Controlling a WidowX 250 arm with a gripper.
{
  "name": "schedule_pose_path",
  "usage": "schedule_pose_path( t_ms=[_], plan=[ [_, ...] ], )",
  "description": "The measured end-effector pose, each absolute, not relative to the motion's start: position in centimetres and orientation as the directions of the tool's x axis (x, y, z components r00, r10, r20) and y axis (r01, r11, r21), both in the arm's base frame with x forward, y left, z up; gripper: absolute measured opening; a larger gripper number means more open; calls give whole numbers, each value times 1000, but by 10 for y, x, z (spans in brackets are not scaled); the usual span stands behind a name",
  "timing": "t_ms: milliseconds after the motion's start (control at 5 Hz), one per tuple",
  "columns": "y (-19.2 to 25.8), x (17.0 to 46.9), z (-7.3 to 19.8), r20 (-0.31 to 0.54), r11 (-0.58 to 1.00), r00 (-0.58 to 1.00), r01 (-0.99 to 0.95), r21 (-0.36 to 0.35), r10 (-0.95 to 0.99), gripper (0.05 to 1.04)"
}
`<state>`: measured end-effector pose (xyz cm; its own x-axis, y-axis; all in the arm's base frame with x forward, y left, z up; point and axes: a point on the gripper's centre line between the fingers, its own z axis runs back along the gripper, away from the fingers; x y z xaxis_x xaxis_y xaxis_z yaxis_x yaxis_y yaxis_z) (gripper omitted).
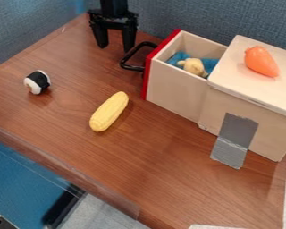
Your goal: Close the drawer
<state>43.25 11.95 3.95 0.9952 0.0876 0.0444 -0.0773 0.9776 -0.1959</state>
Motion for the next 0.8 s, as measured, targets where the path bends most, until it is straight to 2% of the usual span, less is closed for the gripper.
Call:
schedule_pose_path(
  t_ms=[200,400,600,800],
  plan=[
    [115,441,39,55,979,995,-70,-192,82,948],
    [111,443,37,55,977,995,-68,-201,81,660],
    [109,442,35,57,975,995,-69,-212,83,496],
    [105,440,39,78,974,992,-77,-212,96,789]
  ],
)
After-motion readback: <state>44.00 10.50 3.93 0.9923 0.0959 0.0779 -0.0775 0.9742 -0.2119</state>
